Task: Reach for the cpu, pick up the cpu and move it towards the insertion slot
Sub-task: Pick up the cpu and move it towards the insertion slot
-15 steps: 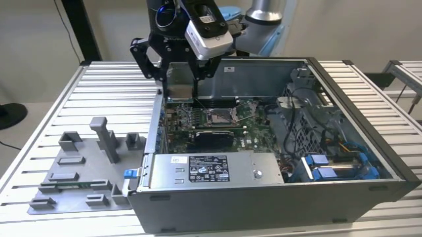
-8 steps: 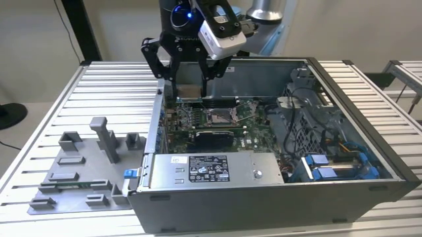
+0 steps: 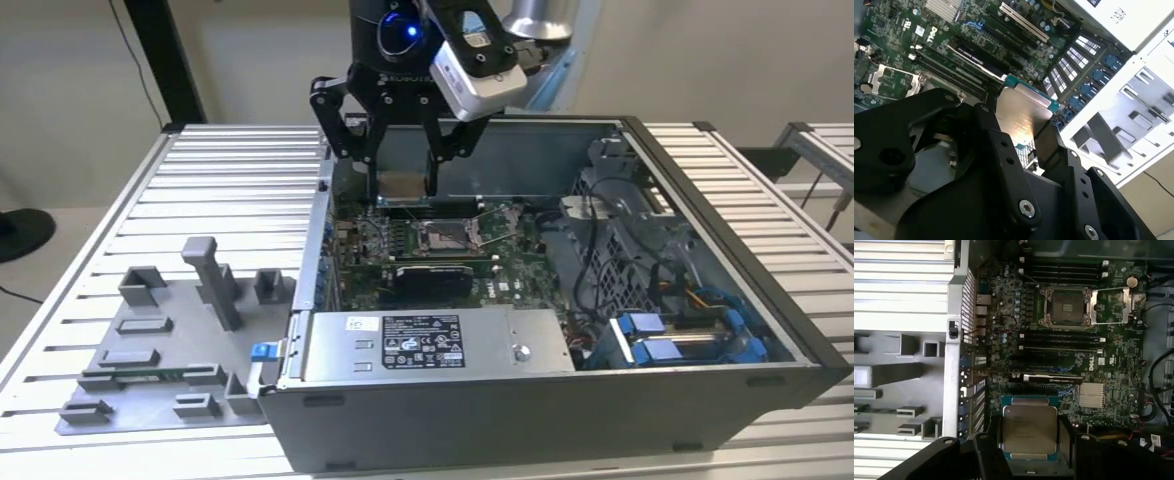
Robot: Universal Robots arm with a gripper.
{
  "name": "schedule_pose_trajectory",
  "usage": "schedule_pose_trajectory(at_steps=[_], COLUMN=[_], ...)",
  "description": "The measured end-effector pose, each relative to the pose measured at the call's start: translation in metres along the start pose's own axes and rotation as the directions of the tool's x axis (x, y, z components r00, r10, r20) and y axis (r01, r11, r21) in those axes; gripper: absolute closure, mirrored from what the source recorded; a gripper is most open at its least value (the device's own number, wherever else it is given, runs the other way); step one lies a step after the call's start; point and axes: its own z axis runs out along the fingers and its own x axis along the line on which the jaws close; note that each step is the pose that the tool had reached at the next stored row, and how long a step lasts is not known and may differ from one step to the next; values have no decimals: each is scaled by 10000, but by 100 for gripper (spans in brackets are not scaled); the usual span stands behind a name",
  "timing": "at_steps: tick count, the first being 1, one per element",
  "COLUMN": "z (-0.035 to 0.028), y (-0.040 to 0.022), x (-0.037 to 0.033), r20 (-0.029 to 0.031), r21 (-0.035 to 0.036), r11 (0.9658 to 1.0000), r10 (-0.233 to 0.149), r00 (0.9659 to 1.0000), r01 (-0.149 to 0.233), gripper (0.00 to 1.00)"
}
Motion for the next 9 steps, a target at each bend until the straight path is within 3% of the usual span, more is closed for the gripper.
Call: schedule_pose_trajectory(at_steps=[9], z=[-2], y=[-2], x=[-145], r20=[0], r21=[1], r11=[10000], r10=[0], r00=[10000], r01=[0], gripper=[100])
